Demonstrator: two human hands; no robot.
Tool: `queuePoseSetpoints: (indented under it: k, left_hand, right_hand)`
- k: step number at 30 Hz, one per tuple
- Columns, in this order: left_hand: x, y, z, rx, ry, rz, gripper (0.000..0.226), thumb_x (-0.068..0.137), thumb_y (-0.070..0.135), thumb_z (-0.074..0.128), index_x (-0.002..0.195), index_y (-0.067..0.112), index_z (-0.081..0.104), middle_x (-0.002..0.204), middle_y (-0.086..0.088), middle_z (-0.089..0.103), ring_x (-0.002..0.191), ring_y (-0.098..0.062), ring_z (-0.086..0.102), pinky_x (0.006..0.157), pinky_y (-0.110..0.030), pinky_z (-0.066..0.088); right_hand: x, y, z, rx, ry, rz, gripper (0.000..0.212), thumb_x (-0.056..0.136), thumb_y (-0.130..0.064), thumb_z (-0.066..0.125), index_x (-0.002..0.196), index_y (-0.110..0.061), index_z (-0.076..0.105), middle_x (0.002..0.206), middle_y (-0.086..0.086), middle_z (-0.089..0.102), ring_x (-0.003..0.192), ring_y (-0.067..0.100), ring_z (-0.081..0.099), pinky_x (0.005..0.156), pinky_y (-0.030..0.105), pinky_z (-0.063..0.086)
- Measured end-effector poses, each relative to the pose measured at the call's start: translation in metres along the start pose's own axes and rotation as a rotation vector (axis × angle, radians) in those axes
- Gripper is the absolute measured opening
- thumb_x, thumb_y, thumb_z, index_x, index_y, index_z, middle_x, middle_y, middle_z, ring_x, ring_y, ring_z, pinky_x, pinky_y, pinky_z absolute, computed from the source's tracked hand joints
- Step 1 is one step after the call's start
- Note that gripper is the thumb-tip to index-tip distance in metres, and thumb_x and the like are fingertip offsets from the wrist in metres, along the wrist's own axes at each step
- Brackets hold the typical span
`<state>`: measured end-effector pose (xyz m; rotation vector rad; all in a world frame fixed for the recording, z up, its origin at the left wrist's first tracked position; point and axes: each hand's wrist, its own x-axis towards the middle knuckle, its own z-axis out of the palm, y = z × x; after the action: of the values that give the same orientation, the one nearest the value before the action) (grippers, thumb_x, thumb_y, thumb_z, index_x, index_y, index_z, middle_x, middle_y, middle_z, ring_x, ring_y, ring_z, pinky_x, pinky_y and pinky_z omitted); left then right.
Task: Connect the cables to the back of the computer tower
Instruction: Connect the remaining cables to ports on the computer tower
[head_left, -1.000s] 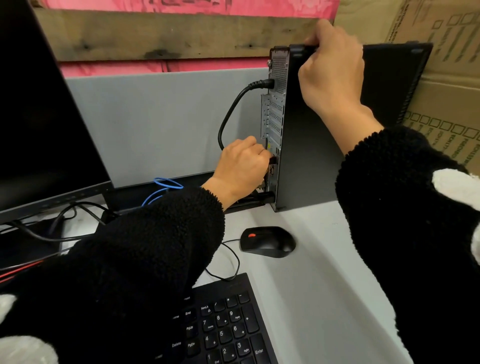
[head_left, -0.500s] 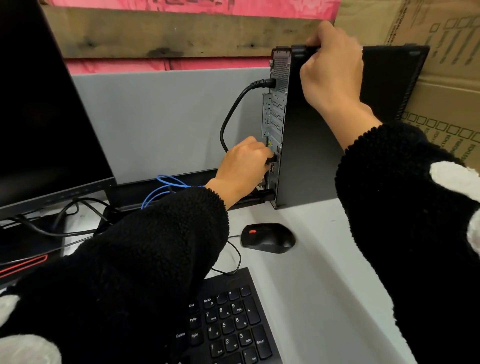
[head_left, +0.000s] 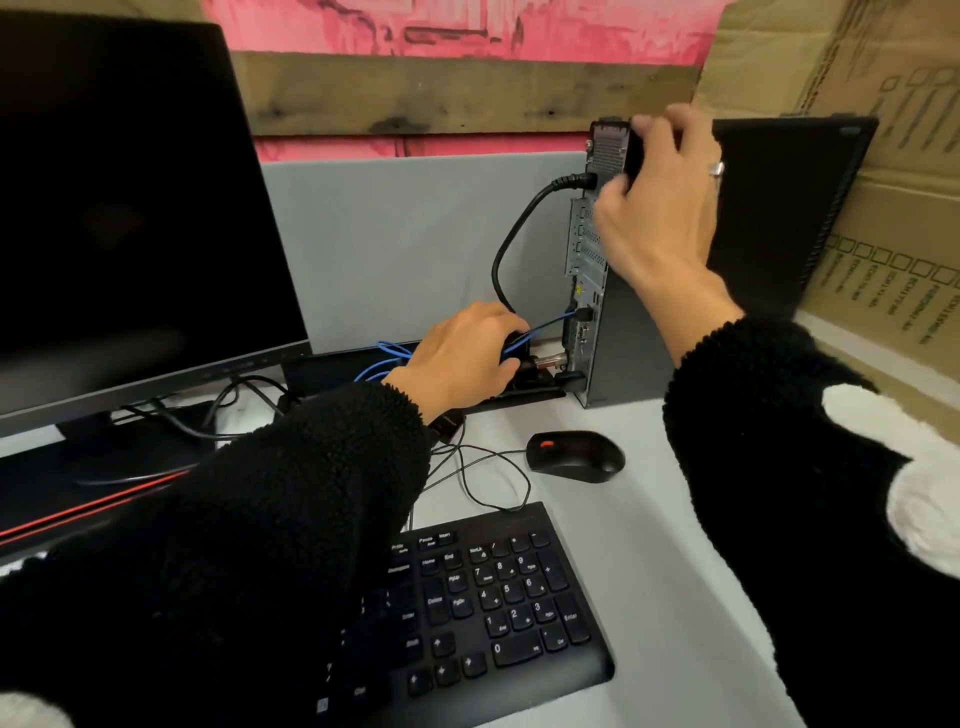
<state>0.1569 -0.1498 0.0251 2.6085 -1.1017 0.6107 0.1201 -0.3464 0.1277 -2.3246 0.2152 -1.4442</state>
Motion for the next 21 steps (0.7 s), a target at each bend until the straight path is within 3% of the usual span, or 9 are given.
queuePoseSetpoints:
  k: [3,7,9,11,14,17,21]
  left_hand:
    - [-0.017,-0.004,-0.012,-0.040,-0.066,-0.046,0.045,0.092,0.030,0.070,0.136,0.022,0.062,0.125,0.002,0.066,0.106,-0.019,0.064,0.086,-0.034,0.053]
    - [-0.043,-0.017,-0.035,-0.095,-0.208,-0.143,0.026,0.086,0.032,0.075,0.111,0.027,0.074,0.106,0.007,0.072,0.096,-0.015,0.066,0.086,-0.037,0.057]
    - [-0.056,-0.023,-0.045,-0.082,-0.263,-0.154,0.008,0.081,0.031,0.078,0.088,0.030,0.076,0.089,0.014,0.071,0.083,-0.009,0.065,0.079,-0.037,0.058]
    - [-0.071,-0.028,-0.052,-0.102,-0.370,-0.162,0.006,0.077,0.028,0.081,0.076,0.028,0.074,0.066,0.018,0.066,0.066,0.000,0.061,0.067,-0.030,0.054]
    - [-0.097,-0.033,-0.064,-0.088,-0.623,-0.209,0.011,0.080,0.034,0.082,0.079,0.024,0.076,0.054,0.021,0.063,0.056,0.001,0.060,0.065,-0.023,0.047]
    - [-0.120,-0.043,-0.076,0.007,-0.791,-0.306,0.029,0.082,0.053,0.077,0.088,0.024,0.075,0.066,0.010,0.066,0.060,-0.010,0.062,0.070,-0.027,0.050]
    - [-0.152,-0.051,-0.093,0.000,-1.030,-0.543,0.038,0.087,0.049,0.075,0.111,0.022,0.066,0.079,-0.001,0.066,0.067,-0.018,0.065,0.057,-0.025,0.048]
  right_hand:
    - [-0.037,-0.013,0.004,0.002,-0.133,-0.059,0.034,0.088,-0.018,0.058,0.121,-0.015,0.065,0.128,0.007,0.058,0.115,0.026,0.055,0.097,0.043,0.051]
    - [-0.082,-0.031,0.005,0.172,-0.643,-0.010,0.017,0.083,-0.015,0.059,0.092,-0.019,0.073,0.087,0.002,0.074,0.088,0.025,0.069,0.084,0.044,0.060]
    - [-0.105,-0.041,0.004,0.189,-0.864,-0.014,0.015,0.084,-0.012,0.062,0.081,-0.016,0.076,0.072,0.002,0.076,0.078,0.025,0.073,0.080,0.043,0.062]
    - [-0.127,-0.052,0.004,0.218,-1.038,-0.033,0.015,0.083,-0.009,0.064,0.076,-0.014,0.077,0.066,0.003,0.076,0.070,0.022,0.075,0.076,0.038,0.064]
    - [-0.156,-0.070,0.002,0.270,-1.172,-0.067,0.013,0.081,-0.009,0.067,0.078,-0.013,0.079,0.065,0.002,0.075,0.064,0.016,0.073,0.071,0.028,0.060]
    - [-0.182,-0.089,0.004,0.324,-1.237,-0.079,0.011,0.084,-0.009,0.070,0.085,-0.011,0.081,0.069,0.000,0.076,0.066,0.010,0.068,0.072,0.028,0.058]
    - [-0.204,-0.109,0.013,0.313,-1.269,-0.115,0.011,0.087,-0.010,0.072,0.092,-0.014,0.081,0.077,-0.009,0.073,0.075,0.003,0.065,0.069,0.016,0.049]
